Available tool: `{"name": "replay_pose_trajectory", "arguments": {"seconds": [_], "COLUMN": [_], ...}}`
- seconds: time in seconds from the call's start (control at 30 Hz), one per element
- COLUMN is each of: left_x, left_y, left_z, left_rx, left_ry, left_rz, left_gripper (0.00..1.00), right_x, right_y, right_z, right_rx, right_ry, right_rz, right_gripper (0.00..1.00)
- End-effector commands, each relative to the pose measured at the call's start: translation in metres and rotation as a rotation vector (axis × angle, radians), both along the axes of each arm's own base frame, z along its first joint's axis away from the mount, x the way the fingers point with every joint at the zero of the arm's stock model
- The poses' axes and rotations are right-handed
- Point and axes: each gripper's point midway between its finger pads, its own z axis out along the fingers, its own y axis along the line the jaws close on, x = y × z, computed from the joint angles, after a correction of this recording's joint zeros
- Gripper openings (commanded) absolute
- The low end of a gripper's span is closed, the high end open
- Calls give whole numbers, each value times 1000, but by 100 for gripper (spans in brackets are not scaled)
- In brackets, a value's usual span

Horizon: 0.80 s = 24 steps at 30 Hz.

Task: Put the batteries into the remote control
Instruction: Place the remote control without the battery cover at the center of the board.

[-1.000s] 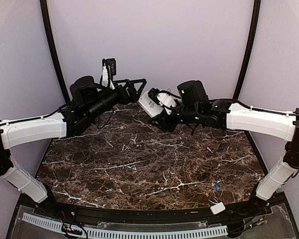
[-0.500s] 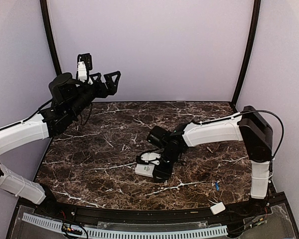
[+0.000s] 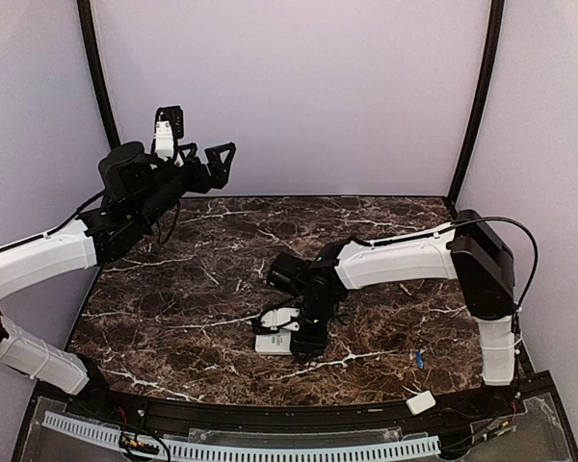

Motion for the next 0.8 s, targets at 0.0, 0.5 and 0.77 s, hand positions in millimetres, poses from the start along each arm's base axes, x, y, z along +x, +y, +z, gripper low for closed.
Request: {"name": "replay_pose_trajectory", "arguments": {"seconds": [0.0, 0.5, 0.77], "left_x": [1, 1, 1], "left_y": [4, 1, 0], "left_z": [0, -1, -3], "left_rx": [34, 62, 77], "left_ry": [-9, -20, -23], "left_rz": [18, 4, 0], "left_gripper": [99, 99, 99], "right_x": [-3, 21, 90], "right_y": [-14, 14, 4], "right_z": [-18, 45, 212], "right_rx": [-92, 77, 629], "right_ry": [0, -152, -254], "right_rz": [24, 9, -359], "right_gripper": [54, 99, 99]}}
